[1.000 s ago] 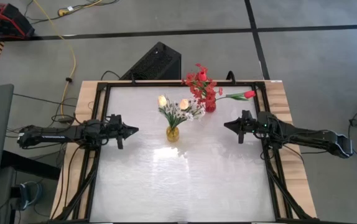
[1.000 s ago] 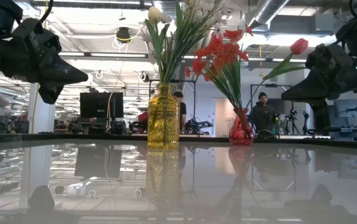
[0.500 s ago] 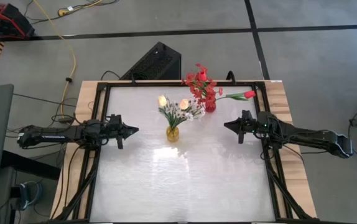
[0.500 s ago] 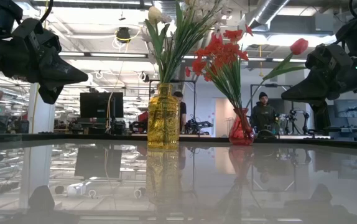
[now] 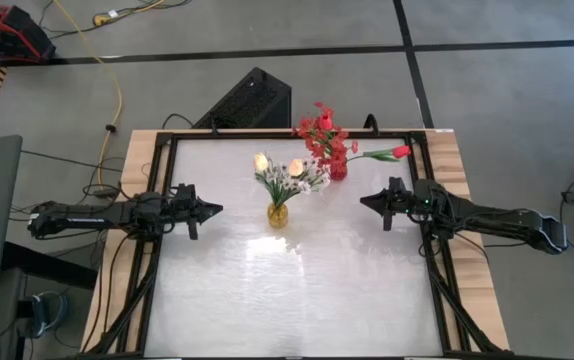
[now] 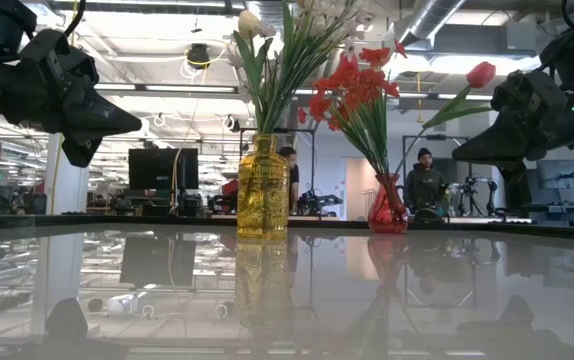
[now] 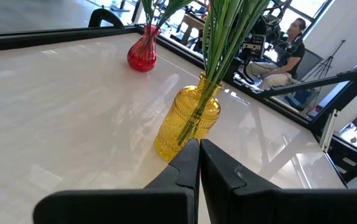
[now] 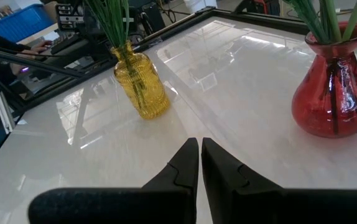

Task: Sort flowers into vase by color
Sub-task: Return to Home Position

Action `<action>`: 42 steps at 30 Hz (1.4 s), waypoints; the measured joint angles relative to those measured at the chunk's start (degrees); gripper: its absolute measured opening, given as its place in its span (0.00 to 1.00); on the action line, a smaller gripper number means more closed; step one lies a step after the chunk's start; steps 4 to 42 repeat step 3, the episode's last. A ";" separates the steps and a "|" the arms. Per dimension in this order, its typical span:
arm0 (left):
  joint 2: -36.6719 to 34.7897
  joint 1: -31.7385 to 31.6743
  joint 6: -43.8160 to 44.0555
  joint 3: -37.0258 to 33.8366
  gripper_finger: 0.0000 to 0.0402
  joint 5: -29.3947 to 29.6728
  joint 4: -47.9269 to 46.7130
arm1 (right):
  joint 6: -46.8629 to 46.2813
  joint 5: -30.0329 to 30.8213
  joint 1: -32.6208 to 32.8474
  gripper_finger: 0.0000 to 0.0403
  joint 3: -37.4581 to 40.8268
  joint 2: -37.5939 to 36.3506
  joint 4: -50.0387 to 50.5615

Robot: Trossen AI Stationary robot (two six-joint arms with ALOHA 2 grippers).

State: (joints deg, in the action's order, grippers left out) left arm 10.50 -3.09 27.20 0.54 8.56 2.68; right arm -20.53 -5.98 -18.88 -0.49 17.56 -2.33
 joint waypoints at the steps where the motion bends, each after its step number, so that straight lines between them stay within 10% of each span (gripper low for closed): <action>1: -0.02 0.00 0.00 0.00 0.00 0.02 0.02 | 0.00 0.00 -0.02 0.12 0.00 0.00 0.00; 42: -0.01 0.00 0.00 0.00 0.00 0.00 0.02 | 0.00 0.00 -0.01 0.12 0.00 0.00 0.00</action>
